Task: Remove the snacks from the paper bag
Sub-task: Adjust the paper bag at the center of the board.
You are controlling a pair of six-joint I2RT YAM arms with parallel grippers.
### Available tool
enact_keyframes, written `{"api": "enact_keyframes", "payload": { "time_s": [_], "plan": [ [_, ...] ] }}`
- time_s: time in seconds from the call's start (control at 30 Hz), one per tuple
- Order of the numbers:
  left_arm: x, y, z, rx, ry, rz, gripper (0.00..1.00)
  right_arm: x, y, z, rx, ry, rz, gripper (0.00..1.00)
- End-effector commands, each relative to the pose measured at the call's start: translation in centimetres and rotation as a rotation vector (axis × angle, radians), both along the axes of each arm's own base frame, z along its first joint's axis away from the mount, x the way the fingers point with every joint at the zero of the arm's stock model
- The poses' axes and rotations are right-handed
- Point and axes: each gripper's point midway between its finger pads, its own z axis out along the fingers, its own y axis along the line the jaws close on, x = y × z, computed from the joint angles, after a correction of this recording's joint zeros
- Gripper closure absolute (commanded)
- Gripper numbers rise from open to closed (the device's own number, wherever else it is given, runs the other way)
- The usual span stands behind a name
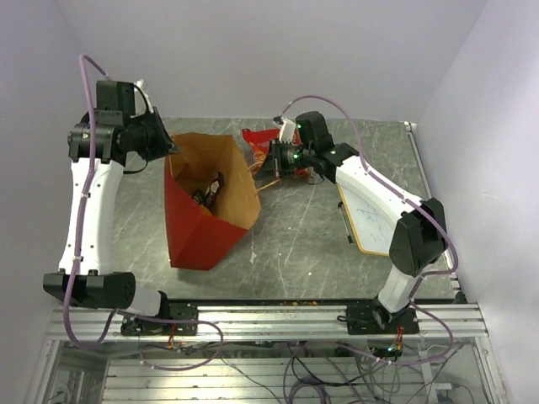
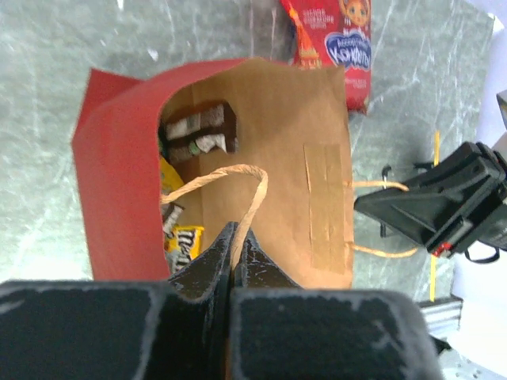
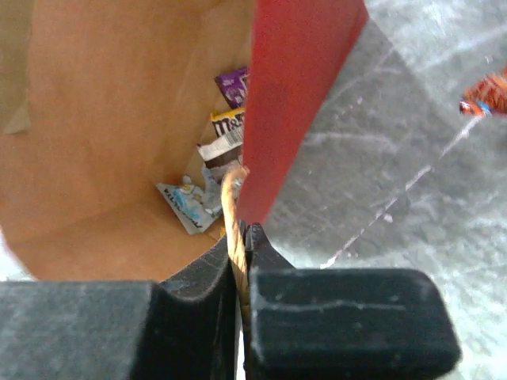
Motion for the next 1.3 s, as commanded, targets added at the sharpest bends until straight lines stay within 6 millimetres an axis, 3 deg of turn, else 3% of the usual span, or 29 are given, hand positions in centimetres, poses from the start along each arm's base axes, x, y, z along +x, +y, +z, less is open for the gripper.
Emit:
{"api": "enact_keyframes", "payload": {
  "time_s": [0.0,0.17,0.3,0.37,0.6,0.73,0.83,0.97,1.07,1.27],
  "plan": [
    [1.8,2.5,3.8,0.127,-0.141,0.051,0.93,-1.4,3.0,1.4,0.01,-0.078,0.142,1.0],
    [2.8,3.2,7.8,0.198,-0.289,0.034,0.93,-5.0,7.3,1.8,0.013,-0.146,0.238,1.0],
    [2.6,2.3,8.5,0.177,-0.353,-0.018,0.93,-6.9,8.1,1.2,-0.008,-0.147,0.28,1.0],
    [2.2,1.2,7.6,0.116,-0.342,-0.048,0.93,-7.0,7.6,0.4,-0.036,-0.151,0.28,1.0],
    [-0.2,-2.3,1.5,-0.115,-0.207,-0.114,0.93,-8.1,4.4,-4.4,-0.197,-0.117,0.275,0.97],
    [-1.7,-4.1,0.2,-0.237,-0.189,-0.149,0.93,-7.8,1.8,-6.1,-0.304,-0.162,0.226,0.9],
    [-2.7,-4.9,-0.1,-0.288,-0.171,-0.184,0.93,-7.2,0.4,-5.9,-0.353,-0.207,0.187,0.85],
    [-3.5,-5.7,0.2,-0.334,-0.156,-0.22,0.93,-5.5,-1.5,-4.9,-0.409,-0.312,0.096,0.59],
    [-3.9,-5.7,0.2,-0.341,-0.156,-0.213,0.93,-4.8,-1.6,-2.6,-0.383,-0.476,0.127,0.46],
    [-4.8,-6.9,-0.2,-0.423,-0.118,-0.251,0.93,-5.0,-1.5,2.2,-0.263,-0.855,0.209,0.32]
  ]
}}
